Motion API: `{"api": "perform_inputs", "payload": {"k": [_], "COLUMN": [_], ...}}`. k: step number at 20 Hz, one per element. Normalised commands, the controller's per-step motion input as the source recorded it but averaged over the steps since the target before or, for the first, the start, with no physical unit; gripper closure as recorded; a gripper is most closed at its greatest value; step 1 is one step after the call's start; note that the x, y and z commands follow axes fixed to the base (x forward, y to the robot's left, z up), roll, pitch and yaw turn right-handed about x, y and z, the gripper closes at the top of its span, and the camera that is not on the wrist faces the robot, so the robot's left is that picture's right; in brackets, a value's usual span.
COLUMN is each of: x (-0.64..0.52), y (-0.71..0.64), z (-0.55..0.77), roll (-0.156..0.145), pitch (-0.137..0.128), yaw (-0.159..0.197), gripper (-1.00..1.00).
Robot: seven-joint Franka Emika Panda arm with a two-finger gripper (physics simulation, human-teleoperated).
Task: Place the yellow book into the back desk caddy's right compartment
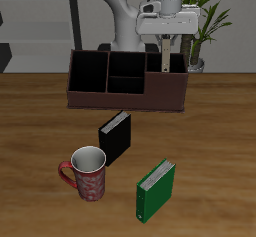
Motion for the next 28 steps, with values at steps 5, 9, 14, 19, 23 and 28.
{"api": "perform_inputs", "payload": {"k": [5, 9, 14, 19, 23, 28], "x": [0.13, 0.12, 0.04, 0.01, 0.01, 0.00], "y": [-0.08, -0.14, -0.03, -0.03, -0.09, -0.07], "z": [-0.37, -0.24, -0.17, -0.07, 0.02, 0.04], "roll": [-0.011, -0.030, 0.006, -0.010, -0.022, -0.009], "pitch": [0.056, 0.046, 0.034, 0.025, 0.010, -0.007], "yaw": [-0.001, 0.008, 0.018, 0.000, -0.019, 0.008], "gripper": [1.00, 1.00, 1.00, -1.00, -1.00, -1.00]}}
